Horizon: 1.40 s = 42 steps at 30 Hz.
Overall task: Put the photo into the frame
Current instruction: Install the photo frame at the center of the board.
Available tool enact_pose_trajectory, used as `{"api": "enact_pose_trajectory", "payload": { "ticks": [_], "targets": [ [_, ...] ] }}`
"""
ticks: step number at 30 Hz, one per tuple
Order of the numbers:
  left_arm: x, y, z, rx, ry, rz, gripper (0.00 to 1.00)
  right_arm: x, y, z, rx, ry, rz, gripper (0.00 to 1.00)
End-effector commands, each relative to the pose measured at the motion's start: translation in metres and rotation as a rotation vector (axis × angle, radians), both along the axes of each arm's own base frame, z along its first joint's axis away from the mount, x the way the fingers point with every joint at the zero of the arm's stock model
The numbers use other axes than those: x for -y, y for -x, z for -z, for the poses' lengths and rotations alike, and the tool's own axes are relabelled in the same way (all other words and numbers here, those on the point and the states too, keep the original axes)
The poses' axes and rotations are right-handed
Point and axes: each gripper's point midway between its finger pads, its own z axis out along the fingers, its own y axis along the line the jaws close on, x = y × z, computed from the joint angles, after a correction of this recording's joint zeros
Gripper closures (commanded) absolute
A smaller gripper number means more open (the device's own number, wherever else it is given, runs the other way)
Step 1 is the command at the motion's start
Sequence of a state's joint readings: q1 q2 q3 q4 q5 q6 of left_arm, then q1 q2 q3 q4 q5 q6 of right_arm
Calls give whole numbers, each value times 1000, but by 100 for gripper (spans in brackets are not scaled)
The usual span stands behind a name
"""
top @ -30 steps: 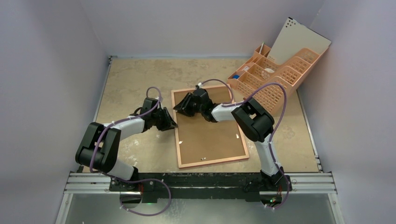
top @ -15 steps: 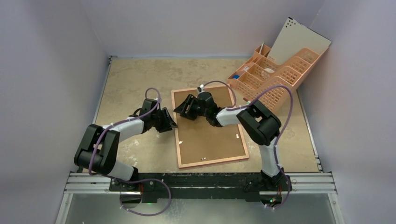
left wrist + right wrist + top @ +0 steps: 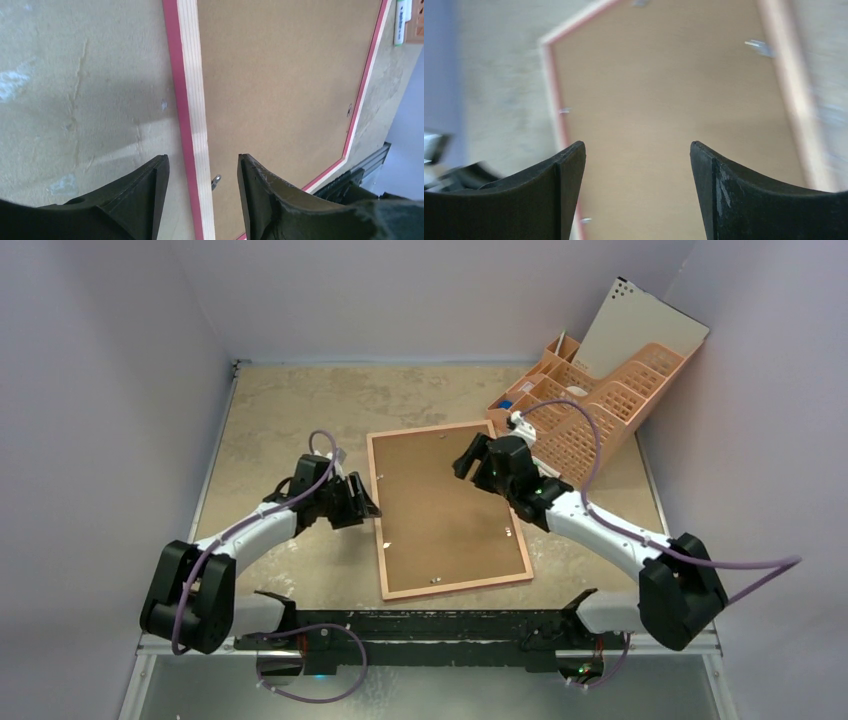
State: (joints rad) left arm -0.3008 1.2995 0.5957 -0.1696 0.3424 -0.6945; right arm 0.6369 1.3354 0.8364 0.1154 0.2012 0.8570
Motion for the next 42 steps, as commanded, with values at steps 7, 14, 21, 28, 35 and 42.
{"api": "enact_pose_trajectory", "payload": {
  "ticks": [7, 14, 21, 28, 35, 42],
  "targets": [
    [2, 38, 18, -68, 48, 77, 45, 149, 55, 86, -265, 388, 320, 18],
    [6, 36, 23, -85, 67, 75, 47, 146, 54, 115, -362, 362, 253, 23],
    [8, 34, 22, -72, 86, 62, 48, 133, 68, 123, -427, 356, 123, 29],
    [9, 32, 26, -73, 87, 58, 48, 138, 86, 122, -460, 358, 118, 33],
    [9, 28, 28, -68, 90, 44, 48, 146, 97, 128, -489, 408, 94, 41],
    [8, 28, 29, -67, 87, 37, 48, 144, 103, 138, -529, 412, 74, 40]
  ]
}}
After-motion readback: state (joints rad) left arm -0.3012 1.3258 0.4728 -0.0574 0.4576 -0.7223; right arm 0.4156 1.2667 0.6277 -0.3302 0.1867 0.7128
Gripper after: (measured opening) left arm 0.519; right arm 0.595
